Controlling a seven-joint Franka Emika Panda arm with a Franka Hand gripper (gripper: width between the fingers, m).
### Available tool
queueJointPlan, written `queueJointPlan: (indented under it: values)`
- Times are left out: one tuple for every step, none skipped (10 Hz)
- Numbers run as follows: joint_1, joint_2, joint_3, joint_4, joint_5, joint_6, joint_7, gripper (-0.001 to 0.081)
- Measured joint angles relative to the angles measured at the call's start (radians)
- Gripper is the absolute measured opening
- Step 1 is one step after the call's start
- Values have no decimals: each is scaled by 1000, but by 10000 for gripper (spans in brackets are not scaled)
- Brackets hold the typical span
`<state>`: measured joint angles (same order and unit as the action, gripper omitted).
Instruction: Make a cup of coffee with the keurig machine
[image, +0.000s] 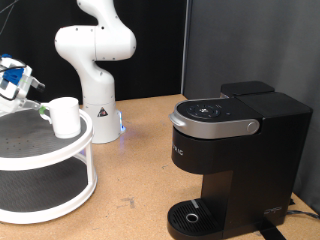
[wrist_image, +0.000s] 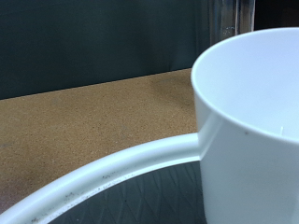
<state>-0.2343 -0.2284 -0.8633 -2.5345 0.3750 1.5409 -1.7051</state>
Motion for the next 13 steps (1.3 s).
queueJointPlan:
  values:
    - [0,0,-3,-5,3,0,-5,801]
    - [0,0,-5,-9,5,0,-6,806]
    - [0,0,-6,-10,5,-1,-6,806]
    - [0,0,-9,-10,5,-9,-12,806]
    - [0,-1,-16,-9,9,-26,-32,808]
    - [0,-4,-26,-4,17,-57,-53,808]
    - [0,-9,-37,7,24,-97,-69,808]
    - [-1,-16,-48,24,25,-144,-76,808]
    - [-2,-26,-59,42,30,-179,-80,808]
    - [-4,-40,-68,51,46,-189,-81,808]
    - [-9,-56,-70,52,67,-177,-74,808]
    - [-11,-70,-68,49,95,-142,-61,808]
    - [-11,-82,-63,43,135,-98,-49,808]
